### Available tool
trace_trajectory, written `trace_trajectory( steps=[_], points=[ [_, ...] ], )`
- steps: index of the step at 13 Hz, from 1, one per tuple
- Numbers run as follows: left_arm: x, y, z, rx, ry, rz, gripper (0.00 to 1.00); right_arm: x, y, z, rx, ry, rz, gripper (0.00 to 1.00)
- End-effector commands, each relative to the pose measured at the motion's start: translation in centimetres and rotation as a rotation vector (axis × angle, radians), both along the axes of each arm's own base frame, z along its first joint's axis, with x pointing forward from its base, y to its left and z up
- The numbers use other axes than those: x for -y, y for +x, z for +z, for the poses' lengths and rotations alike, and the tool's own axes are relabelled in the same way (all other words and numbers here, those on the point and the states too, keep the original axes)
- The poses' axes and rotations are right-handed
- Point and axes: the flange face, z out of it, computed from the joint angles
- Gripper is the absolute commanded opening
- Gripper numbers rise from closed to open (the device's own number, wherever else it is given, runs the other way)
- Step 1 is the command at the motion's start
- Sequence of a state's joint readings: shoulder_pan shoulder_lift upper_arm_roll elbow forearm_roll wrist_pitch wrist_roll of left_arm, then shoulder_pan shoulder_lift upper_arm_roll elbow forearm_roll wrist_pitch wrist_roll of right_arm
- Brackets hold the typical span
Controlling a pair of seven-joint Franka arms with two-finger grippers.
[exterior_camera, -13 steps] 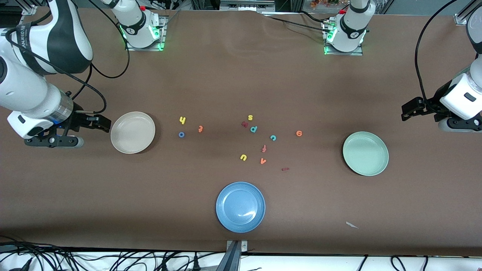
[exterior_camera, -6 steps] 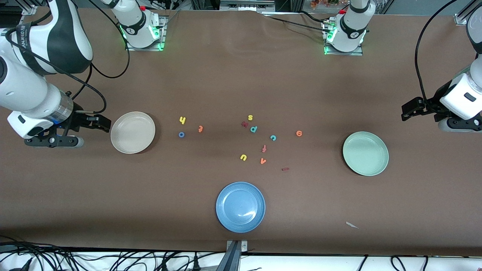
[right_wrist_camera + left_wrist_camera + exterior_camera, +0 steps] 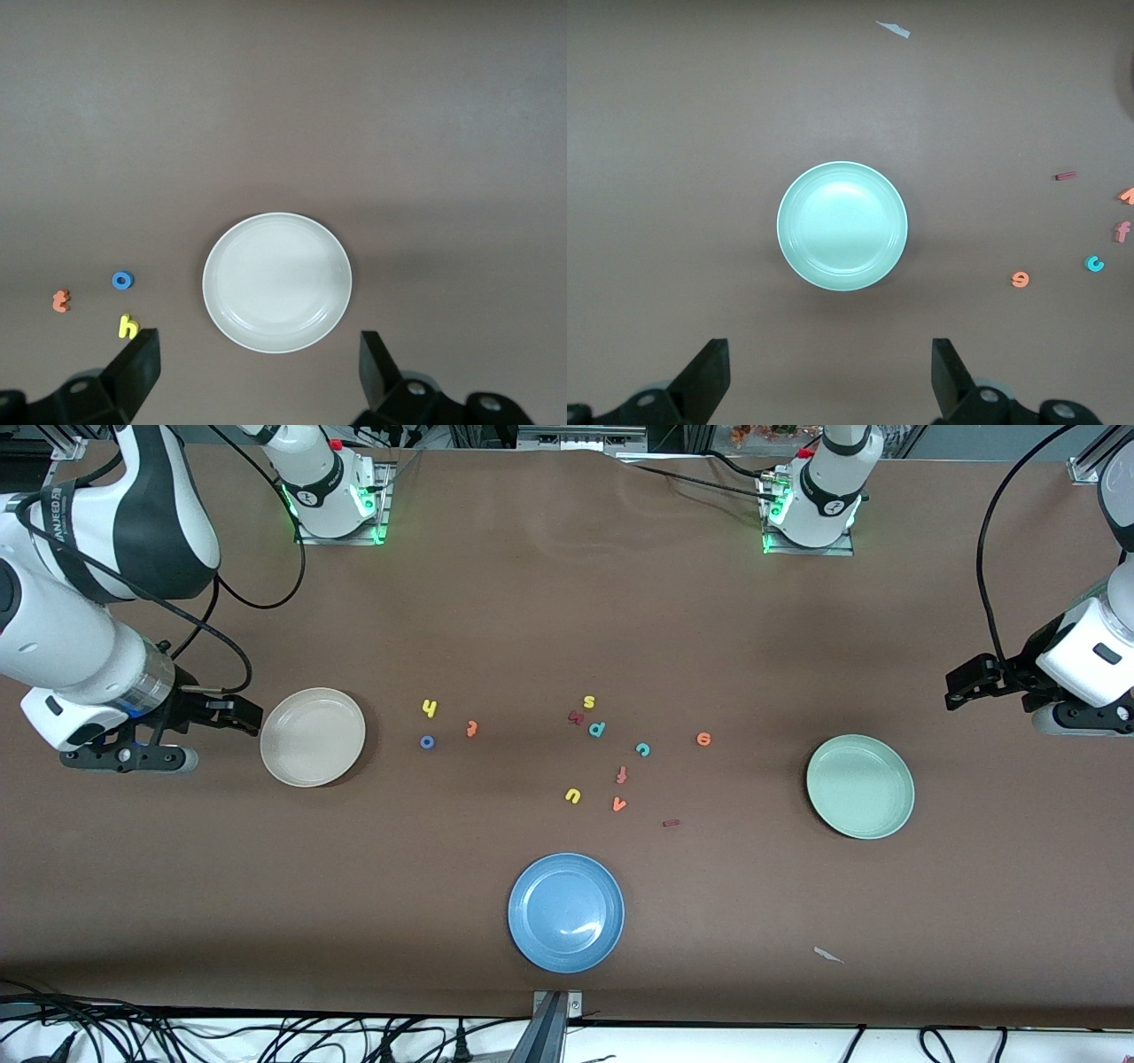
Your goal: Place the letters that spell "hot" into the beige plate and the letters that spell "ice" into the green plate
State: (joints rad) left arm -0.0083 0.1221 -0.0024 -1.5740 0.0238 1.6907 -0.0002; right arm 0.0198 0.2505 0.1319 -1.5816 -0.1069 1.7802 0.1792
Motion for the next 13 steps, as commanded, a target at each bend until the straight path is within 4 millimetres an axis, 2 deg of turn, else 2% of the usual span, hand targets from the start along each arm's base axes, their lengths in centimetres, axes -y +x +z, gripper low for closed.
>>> trace_trajectory(
  steps=[1, 7, 9, 13],
  points=[
    [-0.2, -0.2, 0.2, 0.013, -0.011, -0.014, 1.00, -0.8, -0.5, -0.1, -0.007, -0.008, -0.017, 0.99],
    [-0.7, -0.2, 0.5, 0.019, -0.020, 0.002, 1.00, -2.7, -0.6, -0.7, -0.012, 0.001, -0.009, 1.00],
    [-0.6, -0.2, 0.4, 0.016, -0.019, 0.000, 1.00, -5.5, -1.0, -0.8, -0.014, 0.033, 0.024, 1.00],
    [-0.6, -0.1, 0.4, 0.022, -0.019, -0.003, 1.00, -12.2, -1.6, -3.5, -0.013, 0.052, -0.027, 1.00]
  ],
)
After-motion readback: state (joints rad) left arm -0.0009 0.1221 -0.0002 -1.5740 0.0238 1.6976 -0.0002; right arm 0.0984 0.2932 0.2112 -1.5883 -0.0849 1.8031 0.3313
